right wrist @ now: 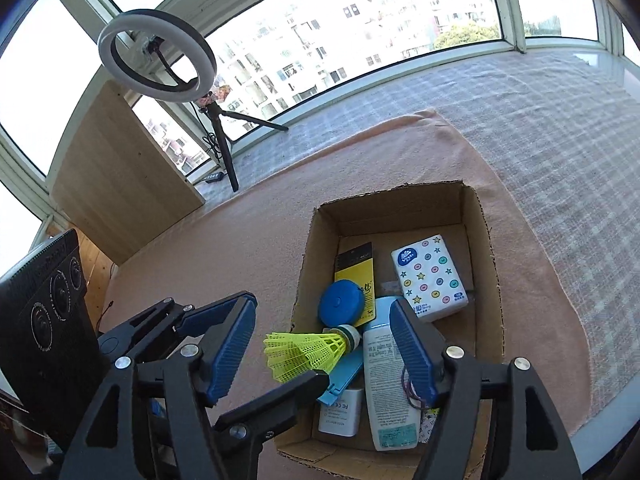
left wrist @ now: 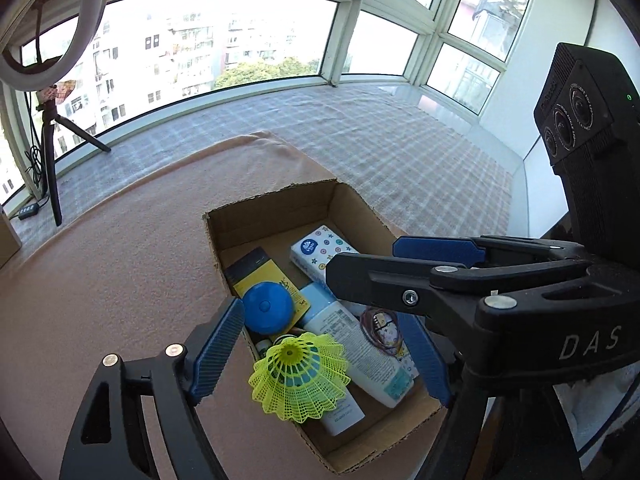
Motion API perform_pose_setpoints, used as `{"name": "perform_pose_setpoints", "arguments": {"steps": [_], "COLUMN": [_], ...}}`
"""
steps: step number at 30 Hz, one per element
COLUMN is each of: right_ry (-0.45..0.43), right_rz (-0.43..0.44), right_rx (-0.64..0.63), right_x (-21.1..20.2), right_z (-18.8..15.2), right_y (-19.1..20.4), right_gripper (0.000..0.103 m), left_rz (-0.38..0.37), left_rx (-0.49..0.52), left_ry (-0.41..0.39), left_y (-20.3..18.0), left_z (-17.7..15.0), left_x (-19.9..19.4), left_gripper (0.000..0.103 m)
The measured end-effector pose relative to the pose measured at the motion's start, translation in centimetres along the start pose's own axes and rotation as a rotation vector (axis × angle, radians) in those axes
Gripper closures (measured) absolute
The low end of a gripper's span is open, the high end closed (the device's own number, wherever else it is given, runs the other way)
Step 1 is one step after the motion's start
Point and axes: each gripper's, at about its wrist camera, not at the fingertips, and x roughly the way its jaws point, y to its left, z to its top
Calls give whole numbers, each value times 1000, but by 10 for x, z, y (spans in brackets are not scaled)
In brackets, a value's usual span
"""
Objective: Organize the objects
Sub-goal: 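Open the left gripper to drop the shuttlecock into the box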
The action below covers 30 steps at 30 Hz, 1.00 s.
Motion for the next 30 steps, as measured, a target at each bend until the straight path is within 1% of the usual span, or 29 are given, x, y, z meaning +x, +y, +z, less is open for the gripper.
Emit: {"name": "perform_pose_setpoints", "arguments": {"steps": [3, 7, 11, 16, 20, 26, 28, 30], "right_ry": [2, -2, -15, -37, -49, -57, -59, -60], "right_rz": [-14, -18, -35, -54, -68, -75, -66, -50], "right_rx": [16, 23, 9, -14, -28, -74, -87, -96], "right_x": [0, 1, -1, -5, -5, -2, -2, -1], "right_z": [1, 1, 1, -2, -7, -16, -20, -23], "right_y": [-6, -8, -2, 9, 22, 51, 63, 76], "right_gripper": [36, 36, 36, 36, 35, 35, 35, 35], "left_rz": [20, 34, 57, 93, 122, 190, 210, 235], "left_rx": [-8, -9, -16, -49, -81, -129, -150, -166], "left_ry": [15, 13, 5, -4, -27, -78, -97, -114], "left_y": [4, 9, 14, 29, 43, 66, 76, 84], "left_z": [0, -2, -4, -11, -19, -35, -42, -50], "left_x": [1, -3, -12, -30, -53, -100, -118, -135], "left_gripper": [19, 19, 19, 19, 19, 19, 15, 15]}}
